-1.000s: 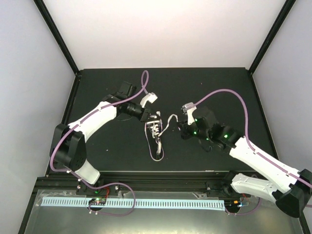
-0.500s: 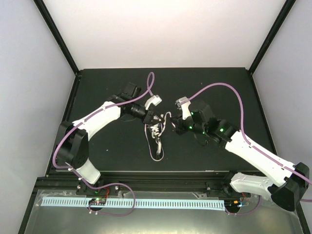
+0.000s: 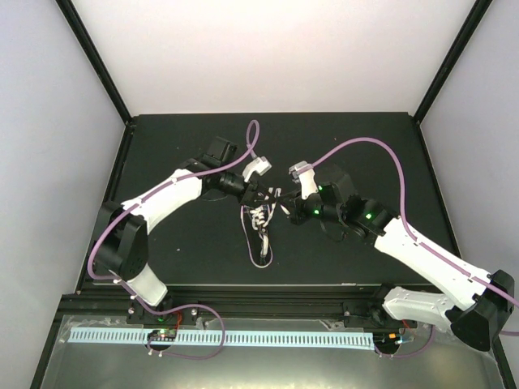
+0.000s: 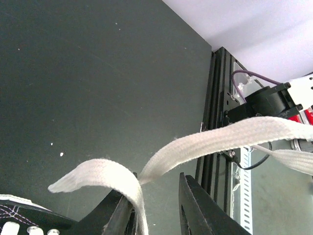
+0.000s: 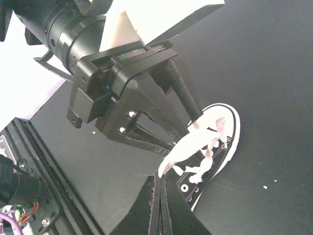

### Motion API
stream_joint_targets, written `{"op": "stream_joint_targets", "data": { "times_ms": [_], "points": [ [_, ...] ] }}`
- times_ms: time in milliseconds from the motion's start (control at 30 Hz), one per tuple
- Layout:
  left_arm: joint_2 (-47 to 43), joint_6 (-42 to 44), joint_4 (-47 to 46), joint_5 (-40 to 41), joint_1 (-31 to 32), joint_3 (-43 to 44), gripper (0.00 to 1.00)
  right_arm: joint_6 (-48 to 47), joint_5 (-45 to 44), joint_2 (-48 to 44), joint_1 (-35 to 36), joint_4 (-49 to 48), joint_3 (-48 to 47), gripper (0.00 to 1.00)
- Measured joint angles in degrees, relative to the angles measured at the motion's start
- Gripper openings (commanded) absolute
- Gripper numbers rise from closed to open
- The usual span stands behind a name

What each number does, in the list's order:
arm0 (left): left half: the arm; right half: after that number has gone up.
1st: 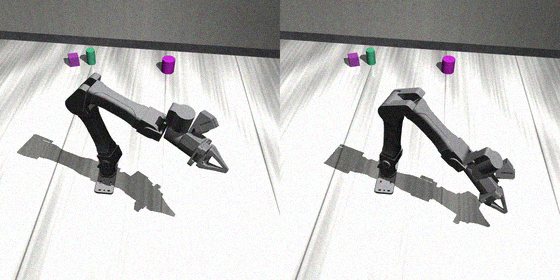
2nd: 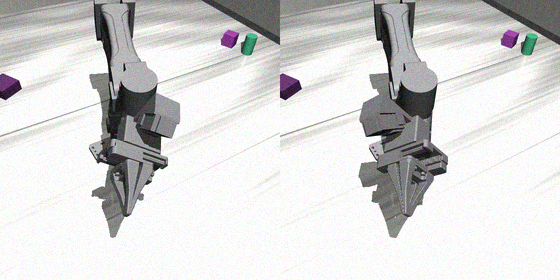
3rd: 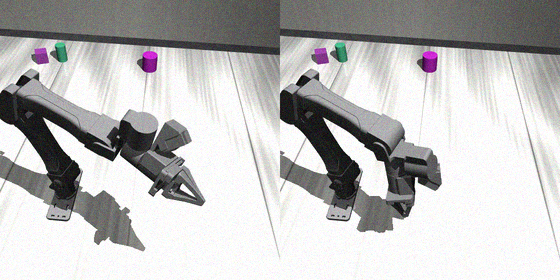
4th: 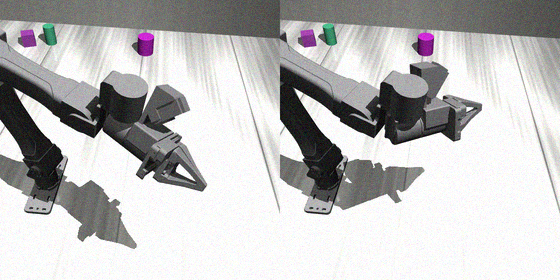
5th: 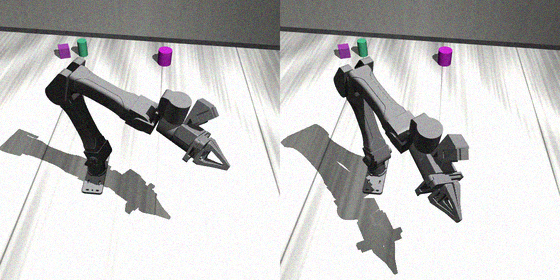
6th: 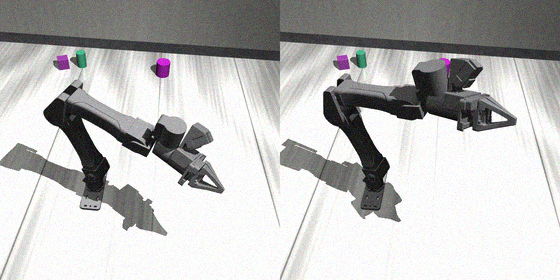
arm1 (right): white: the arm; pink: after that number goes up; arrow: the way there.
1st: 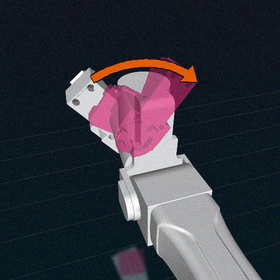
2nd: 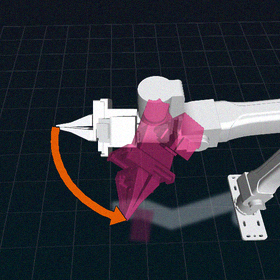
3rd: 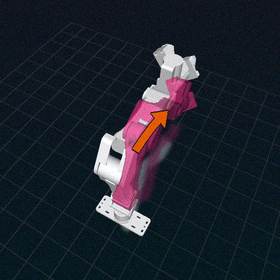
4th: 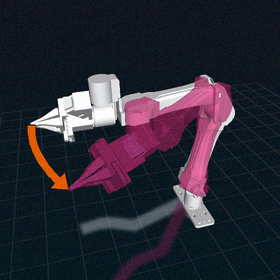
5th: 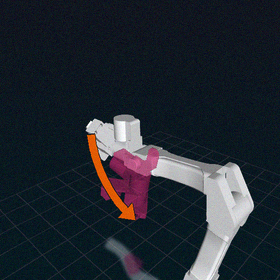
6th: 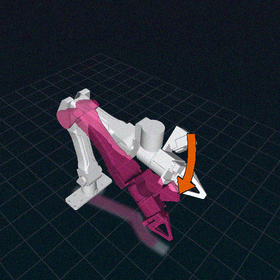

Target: Tie the shoes

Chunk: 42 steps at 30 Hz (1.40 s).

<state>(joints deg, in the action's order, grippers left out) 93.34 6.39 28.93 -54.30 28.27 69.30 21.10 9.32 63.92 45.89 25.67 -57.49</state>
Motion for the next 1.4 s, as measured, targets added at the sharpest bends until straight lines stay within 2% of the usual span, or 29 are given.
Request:
{"op": "stream_joint_targets", "data": {
  "times_ms": [300,500,633,833,900,1100,1400],
  "points": [
    [0.0,0.04,-0.42,1.79,0.98,0.0,0.41,0.26,1.49,0.0,0.0,-0.42,0.0,0.02],
    [0.0,0.0,-1.2,3.19,1.73,0.0,0.42,0.63,2.03,0.0,0.0,-0.46,0.0,0.02],
    [0.0,0.0,-1.95,4.02,2.21,0.0,0.36,0.9,2.38,0.0,0.0,-0.5,0.0,0.02],
    [0.0,-0.2,-2.51,5.66,2.6,0.0,0.08,1.31,2.71,0.0,0.0,-0.92,0.0,0.02],
    [-0.02,-0.31,-2.71,6.12,2.6,0.0,0.02,1.31,2.58,0.0,0.0,-0.96,0.0,0.02],
    [-2.67,-0.31,-3.23,6.27,2.6,-1.79,0.02,0.17,1.68,1.49,-1.14,-3.89,-0.02,0.02],
    [-7.28,-2.86,-5.49,4.66,2.6,-7.89,0.02,-4.79,0.35,12.0,-5.64,-15.28,-0.02,0.02]
  ]
}}
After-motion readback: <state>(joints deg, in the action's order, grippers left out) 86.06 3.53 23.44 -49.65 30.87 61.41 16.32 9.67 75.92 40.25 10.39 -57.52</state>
